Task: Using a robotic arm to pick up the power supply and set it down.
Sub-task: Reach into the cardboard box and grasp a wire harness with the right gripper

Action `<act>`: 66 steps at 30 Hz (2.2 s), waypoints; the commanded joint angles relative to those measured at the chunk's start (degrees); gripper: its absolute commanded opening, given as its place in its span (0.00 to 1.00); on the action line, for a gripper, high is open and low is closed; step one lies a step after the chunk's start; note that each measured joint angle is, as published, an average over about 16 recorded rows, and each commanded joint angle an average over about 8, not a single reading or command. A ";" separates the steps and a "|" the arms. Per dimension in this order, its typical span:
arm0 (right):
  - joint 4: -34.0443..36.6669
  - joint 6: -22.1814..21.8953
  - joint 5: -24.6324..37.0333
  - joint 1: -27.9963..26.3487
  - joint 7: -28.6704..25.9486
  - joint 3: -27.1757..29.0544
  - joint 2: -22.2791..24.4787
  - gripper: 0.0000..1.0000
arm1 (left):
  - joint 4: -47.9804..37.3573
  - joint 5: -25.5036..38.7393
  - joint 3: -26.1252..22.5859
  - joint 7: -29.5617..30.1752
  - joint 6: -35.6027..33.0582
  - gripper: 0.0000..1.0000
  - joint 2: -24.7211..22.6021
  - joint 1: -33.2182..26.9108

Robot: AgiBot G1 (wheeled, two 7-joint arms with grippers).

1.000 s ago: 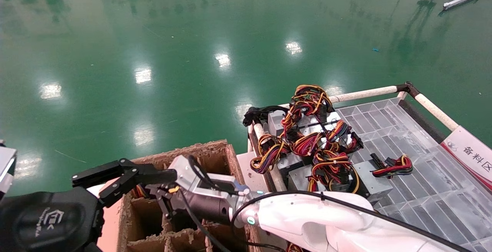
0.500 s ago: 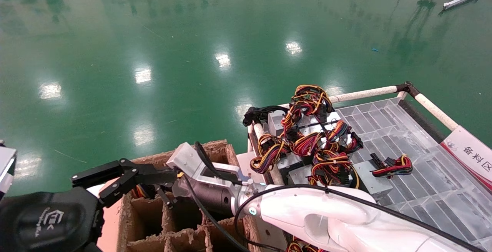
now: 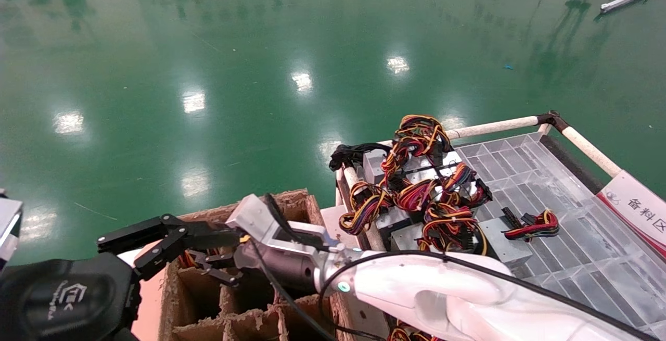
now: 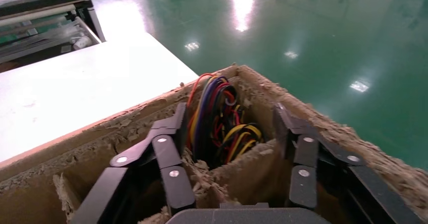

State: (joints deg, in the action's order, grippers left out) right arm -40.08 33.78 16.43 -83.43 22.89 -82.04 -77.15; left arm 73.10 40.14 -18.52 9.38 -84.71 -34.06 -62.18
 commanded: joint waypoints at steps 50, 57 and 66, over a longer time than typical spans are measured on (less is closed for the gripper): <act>-6.18 -11.00 -8.10 2.02 11.13 -3.08 -1.80 0.00 | -0.02 -0.05 -0.08 -0.05 0.02 1.00 0.03 -0.03; -6.44 -11.52 -9.03 2.03 11.75 -3.80 -1.81 0.00 | -0.02 -0.06 -0.10 -0.05 0.02 1.00 0.03 -0.03; -6.47 -11.47 -10.30 2.24 10.93 -5.32 -1.80 0.00 | -0.02 -0.07 -0.11 -0.06 0.03 1.00 0.04 -0.04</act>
State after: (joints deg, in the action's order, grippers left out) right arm -46.54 22.32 6.19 -81.25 33.88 -87.25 -78.95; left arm 73.08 40.07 -18.63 9.33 -84.68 -34.02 -62.22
